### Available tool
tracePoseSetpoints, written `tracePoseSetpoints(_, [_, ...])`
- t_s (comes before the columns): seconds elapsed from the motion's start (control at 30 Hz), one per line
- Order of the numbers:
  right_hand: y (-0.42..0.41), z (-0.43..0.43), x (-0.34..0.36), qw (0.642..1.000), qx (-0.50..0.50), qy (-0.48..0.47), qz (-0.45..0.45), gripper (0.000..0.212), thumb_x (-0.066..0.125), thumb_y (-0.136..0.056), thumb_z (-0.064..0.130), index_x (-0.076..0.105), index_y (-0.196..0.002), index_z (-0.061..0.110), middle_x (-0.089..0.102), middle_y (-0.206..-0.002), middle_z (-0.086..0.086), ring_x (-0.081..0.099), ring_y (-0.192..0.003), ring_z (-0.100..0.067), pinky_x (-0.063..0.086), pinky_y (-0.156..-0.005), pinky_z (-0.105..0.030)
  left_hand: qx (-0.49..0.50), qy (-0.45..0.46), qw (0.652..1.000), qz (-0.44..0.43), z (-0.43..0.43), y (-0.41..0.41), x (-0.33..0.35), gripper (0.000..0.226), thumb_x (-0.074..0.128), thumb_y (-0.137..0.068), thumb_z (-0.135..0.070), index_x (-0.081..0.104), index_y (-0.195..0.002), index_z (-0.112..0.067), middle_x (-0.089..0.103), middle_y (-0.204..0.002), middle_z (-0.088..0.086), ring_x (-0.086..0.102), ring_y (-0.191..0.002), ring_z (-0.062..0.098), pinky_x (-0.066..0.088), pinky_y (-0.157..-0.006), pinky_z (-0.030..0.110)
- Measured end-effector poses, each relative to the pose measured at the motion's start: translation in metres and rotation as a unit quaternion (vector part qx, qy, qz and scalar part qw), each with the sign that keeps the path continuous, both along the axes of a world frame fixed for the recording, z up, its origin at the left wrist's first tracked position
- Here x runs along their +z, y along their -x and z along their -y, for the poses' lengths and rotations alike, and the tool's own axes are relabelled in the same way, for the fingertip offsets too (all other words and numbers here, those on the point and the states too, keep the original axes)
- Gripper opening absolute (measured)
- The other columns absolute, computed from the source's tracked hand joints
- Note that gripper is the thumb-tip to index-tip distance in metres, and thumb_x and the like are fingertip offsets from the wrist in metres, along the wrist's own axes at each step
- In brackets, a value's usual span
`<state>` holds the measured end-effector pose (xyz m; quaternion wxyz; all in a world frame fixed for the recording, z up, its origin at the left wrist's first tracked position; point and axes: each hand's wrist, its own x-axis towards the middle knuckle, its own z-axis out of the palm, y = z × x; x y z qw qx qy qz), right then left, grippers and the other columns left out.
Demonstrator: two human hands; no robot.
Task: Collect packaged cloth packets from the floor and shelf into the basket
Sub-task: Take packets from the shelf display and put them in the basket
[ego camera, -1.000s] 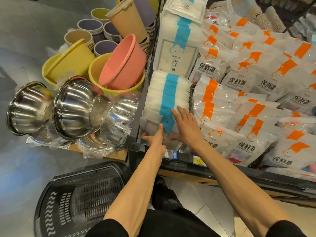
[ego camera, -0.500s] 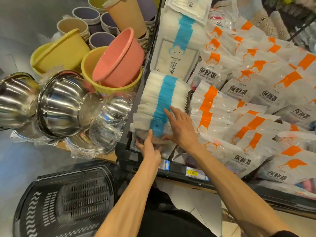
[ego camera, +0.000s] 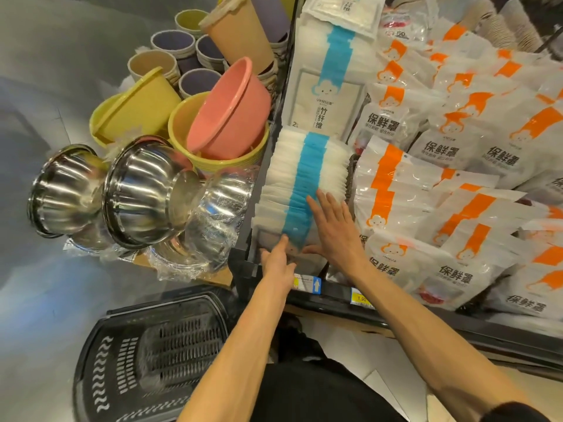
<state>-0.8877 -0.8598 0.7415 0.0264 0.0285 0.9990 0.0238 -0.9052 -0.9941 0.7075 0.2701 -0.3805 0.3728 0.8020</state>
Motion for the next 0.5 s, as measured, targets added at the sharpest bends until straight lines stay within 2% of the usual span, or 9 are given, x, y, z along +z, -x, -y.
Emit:
tracePoseSetpoints(0.13, [-0.006, 0.003, -0.003, 1.000, 0.006, -0.001, -0.027, 0.126, 0.083, -0.061, 0.063, 0.015, -0.156, 0.014, 0.022, -0.162, -0.016, 0.024, -0.149, -0.035, 0.021, -0.117, -0.053, -0.033, 0.001, 0.999, 0.001, 0.013, 0.001, 0.005, 0.068, 0.065, -0.096, -0.011, 0.031, -0.155, -0.013, 0.039, -0.155, 0.018, 0.032, -0.147, 0.036, 0.026, -0.120, 0.054])
tracePoseSetpoints(0.33, [-0.020, 0.005, -0.006, 0.996, -0.049, 0.060, -0.039, 0.122, 0.076, -0.068, 0.064, 0.005, -0.154, 0.014, 0.017, -0.163, -0.017, 0.018, -0.151, -0.036, 0.023, -0.121, -0.051, -0.112, 0.046, 0.990, -0.075, 0.047, 0.006, 0.015, 0.042, 0.065, -0.097, -0.011, 0.052, -0.137, -0.008, 0.064, -0.128, 0.010, 0.058, -0.121, 0.022, 0.043, -0.106, 0.040])
tracePoseSetpoints(0.4, [-0.031, 0.008, -0.009, 0.988, -0.081, 0.105, -0.079, 0.121, 0.080, -0.069, 0.057, 0.010, -0.156, 0.011, 0.018, -0.163, -0.015, 0.019, -0.151, -0.033, 0.025, -0.121, -0.049, -0.135, 0.067, 0.983, -0.109, 0.060, 0.006, 0.015, 0.026, 0.064, -0.098, -0.014, 0.059, -0.123, -0.012, 0.068, -0.114, 0.004, 0.062, -0.112, 0.018, 0.046, -0.103, 0.037])
tracePoseSetpoints(0.43, [-0.037, 0.011, -0.010, 0.979, -0.103, 0.148, -0.101, 0.119, 0.082, -0.070, 0.054, 0.012, -0.157, 0.012, 0.017, -0.164, -0.013, 0.019, -0.151, -0.030, 0.025, -0.121, -0.048, -0.152, 0.093, 0.974, -0.138, 0.066, 0.006, 0.013, 0.020, 0.065, -0.098, -0.017, 0.062, -0.117, -0.014, 0.069, -0.111, 0.002, 0.063, -0.114, 0.018, 0.046, -0.105, 0.038])
tracePoseSetpoints(0.5, [-0.047, 0.016, -0.013, 0.940, -0.164, 0.261, -0.146, 0.115, 0.084, -0.070, 0.049, 0.016, -0.157, 0.017, 0.022, -0.162, -0.006, 0.023, -0.149, -0.023, 0.031, -0.118, -0.045, -0.194, 0.187, 0.938, -0.219, 0.078, 0.006, 0.008, 0.015, 0.068, -0.096, -0.022, 0.064, -0.110, -0.020, 0.069, -0.113, -0.002, 0.062, -0.116, 0.019, 0.047, -0.106, 0.039])
